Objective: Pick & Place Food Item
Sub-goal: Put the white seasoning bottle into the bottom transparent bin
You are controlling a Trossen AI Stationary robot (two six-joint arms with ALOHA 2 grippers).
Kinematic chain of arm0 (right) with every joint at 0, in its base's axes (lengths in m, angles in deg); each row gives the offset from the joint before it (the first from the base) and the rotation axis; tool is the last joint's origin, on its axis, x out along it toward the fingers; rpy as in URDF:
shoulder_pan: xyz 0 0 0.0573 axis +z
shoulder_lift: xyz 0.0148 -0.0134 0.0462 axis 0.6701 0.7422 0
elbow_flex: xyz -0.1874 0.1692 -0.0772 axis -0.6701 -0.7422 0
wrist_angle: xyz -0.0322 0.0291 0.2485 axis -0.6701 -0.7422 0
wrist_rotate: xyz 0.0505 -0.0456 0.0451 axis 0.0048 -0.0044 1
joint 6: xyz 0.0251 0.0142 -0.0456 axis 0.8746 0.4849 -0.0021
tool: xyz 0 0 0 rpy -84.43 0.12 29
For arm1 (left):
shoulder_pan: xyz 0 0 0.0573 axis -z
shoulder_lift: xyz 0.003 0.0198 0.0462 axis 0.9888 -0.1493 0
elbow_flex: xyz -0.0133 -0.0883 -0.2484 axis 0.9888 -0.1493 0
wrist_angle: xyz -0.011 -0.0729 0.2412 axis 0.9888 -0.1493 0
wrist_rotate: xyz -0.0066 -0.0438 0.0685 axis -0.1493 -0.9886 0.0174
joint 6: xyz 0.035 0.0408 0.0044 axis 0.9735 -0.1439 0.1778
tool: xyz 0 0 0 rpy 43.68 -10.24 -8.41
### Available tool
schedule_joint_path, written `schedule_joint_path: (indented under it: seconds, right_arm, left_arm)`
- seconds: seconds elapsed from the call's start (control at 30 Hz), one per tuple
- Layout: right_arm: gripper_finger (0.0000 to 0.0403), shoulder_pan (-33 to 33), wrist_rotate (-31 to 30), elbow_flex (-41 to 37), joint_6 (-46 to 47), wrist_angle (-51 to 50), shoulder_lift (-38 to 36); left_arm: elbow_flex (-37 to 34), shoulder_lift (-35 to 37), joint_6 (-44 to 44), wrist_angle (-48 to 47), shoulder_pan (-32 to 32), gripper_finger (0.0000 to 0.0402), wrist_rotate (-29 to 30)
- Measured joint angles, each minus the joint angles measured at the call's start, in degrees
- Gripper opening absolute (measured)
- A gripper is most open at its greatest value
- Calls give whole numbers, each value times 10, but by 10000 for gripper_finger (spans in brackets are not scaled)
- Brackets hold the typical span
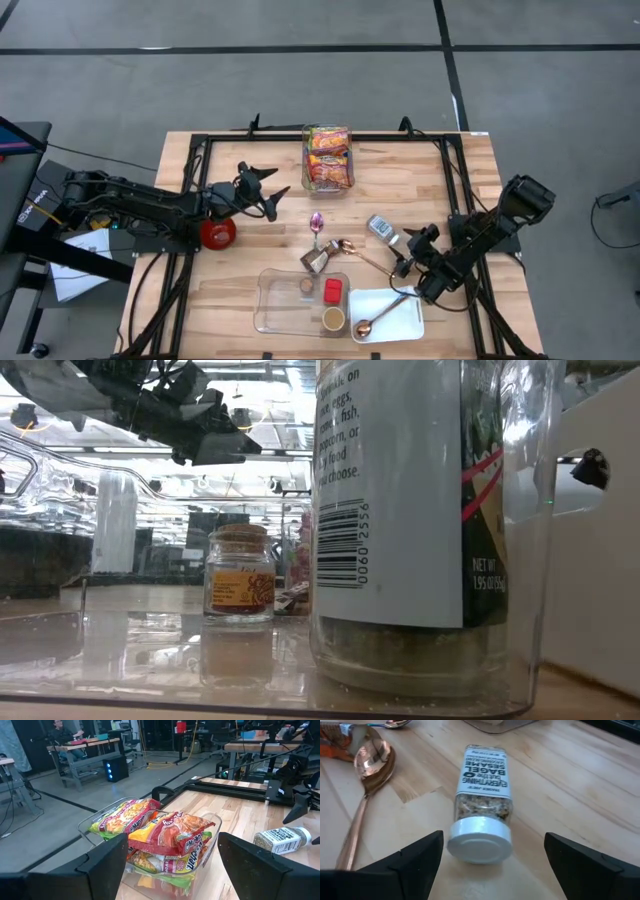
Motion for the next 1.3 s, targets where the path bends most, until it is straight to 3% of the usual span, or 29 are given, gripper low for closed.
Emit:
schedule_joint_path:
  seconds: [0.33, 0.47, 0.73, 0.97, 1.3]
  right_arm:
    - [340, -1, -20, -1, 13, -48, -77]
    - [340, -12, -13, -2, 24, -82, -80]
    - [340, -21, -7, -20, 45, -45, -80]
    - [340, -31, 49, -42, -34, 42, -80]
    - [340, -51, 47, -46, -54, -15, -80]
  left_arm:
    - [0, 0, 0, -2, 0, 301, 0]
    - [0, 0, 0, -3, 0, 301, 0]
    - [0, 0, -5, -4, 0, 301, -2]
    - [0, 0, -5, -4, 0, 301, -2]
    - [0, 0, -5, -4, 0, 301, -2]
